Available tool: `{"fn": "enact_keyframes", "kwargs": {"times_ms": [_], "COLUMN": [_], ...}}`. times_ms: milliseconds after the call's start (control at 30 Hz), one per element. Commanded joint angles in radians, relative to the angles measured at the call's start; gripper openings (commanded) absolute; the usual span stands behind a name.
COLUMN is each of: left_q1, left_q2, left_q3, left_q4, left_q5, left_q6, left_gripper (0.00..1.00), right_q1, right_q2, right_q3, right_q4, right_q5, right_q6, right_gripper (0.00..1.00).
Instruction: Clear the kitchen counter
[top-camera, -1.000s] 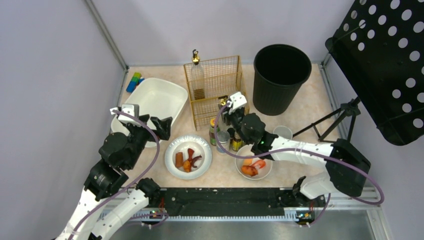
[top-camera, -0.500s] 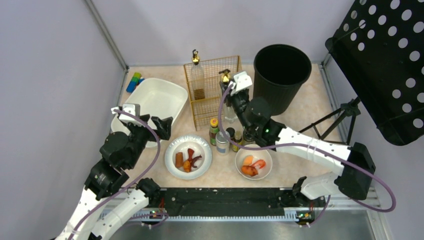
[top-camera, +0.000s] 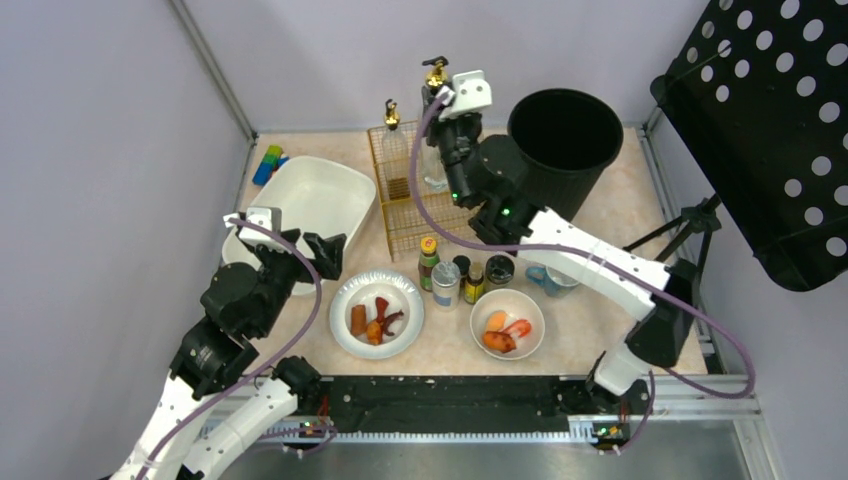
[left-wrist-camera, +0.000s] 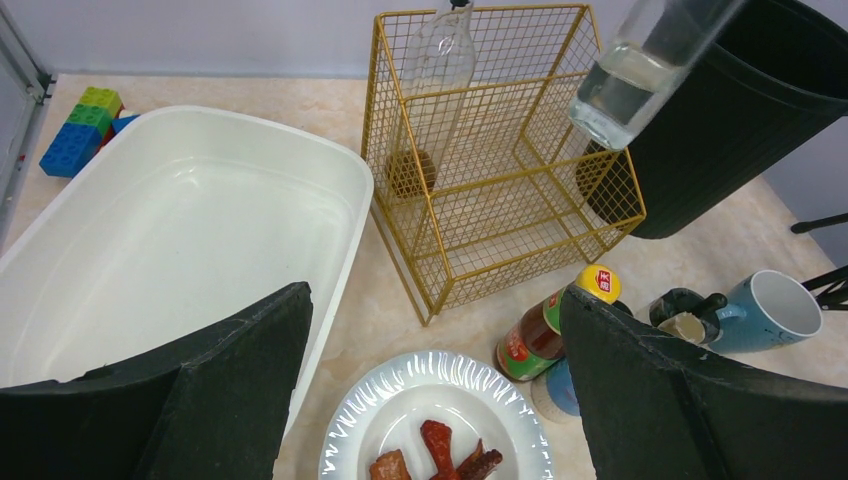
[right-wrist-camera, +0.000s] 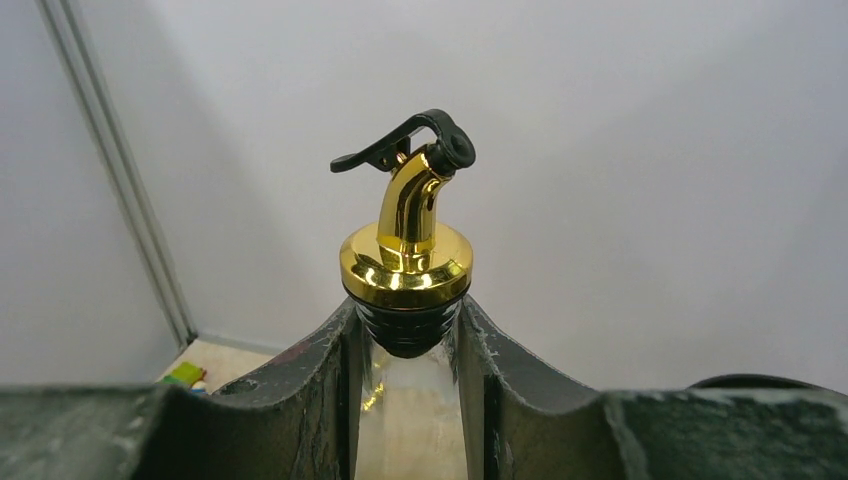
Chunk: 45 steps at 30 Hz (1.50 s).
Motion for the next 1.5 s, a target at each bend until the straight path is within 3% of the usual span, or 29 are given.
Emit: {"fn": "enact_keyframes", "kwargs": {"times_ms": [0, 233, 467, 833, 1467], "left_q1": [0.005, 0.005, 0.007, 0.008, 0.009], "left_q2": [0.006, 0.004, -0.004, 0.002, 0.006], "left_q3": [-0.005, -0.004, -0.002, -0.004, -0.004], "left_q4": [0.027, 0.025, 0.024, 0.023, 0.023], "left_q5": [0.003, 0.011, 0.012, 0.014, 0.019], "left_q6": [0.011, 0.010, 0.008, 0.008, 0.008], "left_gripper": [0.98, 0.98, 0.98, 0.98, 0.98], "right_q1": [0.002, -0.045, -0.115, -0.211, -0.231], "right_q2": [0.113, 0.274, 0.341, 0.394, 0.455], "right_q3": [0.180, 0.378, 0.465, 0.455, 0.323], "right_q4": [0.133, 0.145, 0.116, 0.140, 0.224], "right_q5": [0.036, 0.022, -0.003, -0.034, -0.054], "right_q6": [-0.096, -0.151, -0.075, 0.079, 0.112], "right_gripper": [0.00, 0.00, 0.00, 0.00, 0.00]}}
